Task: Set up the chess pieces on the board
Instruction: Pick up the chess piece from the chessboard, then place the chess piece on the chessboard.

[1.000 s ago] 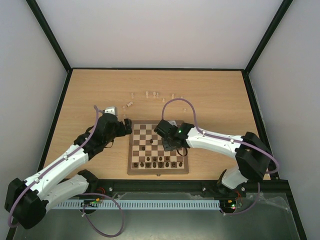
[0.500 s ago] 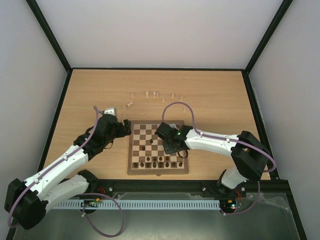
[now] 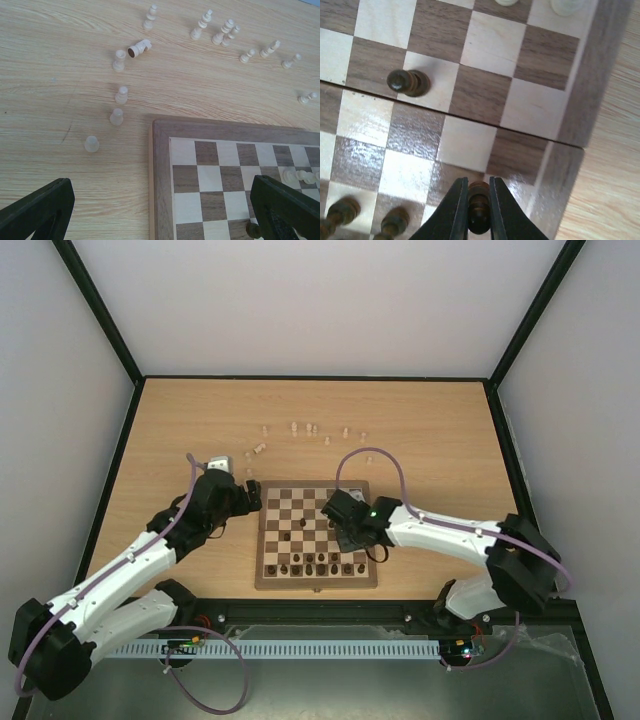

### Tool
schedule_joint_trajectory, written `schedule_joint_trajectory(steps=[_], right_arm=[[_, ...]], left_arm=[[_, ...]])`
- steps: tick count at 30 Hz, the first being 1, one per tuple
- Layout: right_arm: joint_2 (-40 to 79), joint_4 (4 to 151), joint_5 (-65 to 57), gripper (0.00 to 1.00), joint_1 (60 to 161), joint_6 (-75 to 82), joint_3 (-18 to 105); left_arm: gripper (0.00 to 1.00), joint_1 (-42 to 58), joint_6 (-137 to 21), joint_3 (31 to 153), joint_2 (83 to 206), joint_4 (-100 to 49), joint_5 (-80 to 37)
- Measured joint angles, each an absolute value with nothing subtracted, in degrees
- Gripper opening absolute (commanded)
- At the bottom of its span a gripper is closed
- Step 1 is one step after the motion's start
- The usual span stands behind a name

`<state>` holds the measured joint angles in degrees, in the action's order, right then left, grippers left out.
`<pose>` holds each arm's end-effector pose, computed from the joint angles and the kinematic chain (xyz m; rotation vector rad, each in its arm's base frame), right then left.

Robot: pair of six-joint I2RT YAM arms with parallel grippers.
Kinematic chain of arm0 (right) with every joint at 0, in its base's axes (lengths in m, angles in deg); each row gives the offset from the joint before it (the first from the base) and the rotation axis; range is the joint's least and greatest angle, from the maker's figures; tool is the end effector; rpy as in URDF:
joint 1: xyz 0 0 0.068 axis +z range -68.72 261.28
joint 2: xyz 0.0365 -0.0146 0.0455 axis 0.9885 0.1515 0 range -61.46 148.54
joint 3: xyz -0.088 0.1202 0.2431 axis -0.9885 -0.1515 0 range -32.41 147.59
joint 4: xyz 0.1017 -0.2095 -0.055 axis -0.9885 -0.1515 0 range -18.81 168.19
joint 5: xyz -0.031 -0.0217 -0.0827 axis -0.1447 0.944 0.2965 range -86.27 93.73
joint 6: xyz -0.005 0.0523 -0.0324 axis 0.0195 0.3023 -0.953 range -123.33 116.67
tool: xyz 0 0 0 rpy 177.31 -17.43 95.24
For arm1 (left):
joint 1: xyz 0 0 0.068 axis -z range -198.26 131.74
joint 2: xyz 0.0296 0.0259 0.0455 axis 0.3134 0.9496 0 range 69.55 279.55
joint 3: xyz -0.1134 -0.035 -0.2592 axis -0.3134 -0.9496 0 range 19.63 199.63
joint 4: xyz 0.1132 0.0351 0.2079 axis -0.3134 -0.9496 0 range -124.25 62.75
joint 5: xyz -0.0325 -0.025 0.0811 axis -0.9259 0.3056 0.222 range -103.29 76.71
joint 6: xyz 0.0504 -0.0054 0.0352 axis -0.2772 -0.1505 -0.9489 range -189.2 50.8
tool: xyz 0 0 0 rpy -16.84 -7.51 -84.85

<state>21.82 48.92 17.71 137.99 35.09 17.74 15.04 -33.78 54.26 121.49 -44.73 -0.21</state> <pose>0.1527 0.2118 0.2120 -0.3397 2.6077 0.2587 0.1533 -0.0882 0.2547 -0.1717 2.1868 -0.4390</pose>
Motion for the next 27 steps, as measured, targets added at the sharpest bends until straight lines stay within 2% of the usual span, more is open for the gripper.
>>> schedule_joint_trajectory(steps=[7, 27], right_arm=[[14.22, 47.28, 17.49, 0.06, 139.19, 37.34, 13.83], [15.2, 45.51, 18.8, 0.09, 142.98, 42.19, 11.54]], left_arm=[[0.99, 15.04, -33.78, 54.26, 122.87, -44.29, -0.21], [1.0, 15.04, -33.78, 54.02, 123.28, -44.23, -0.21]])
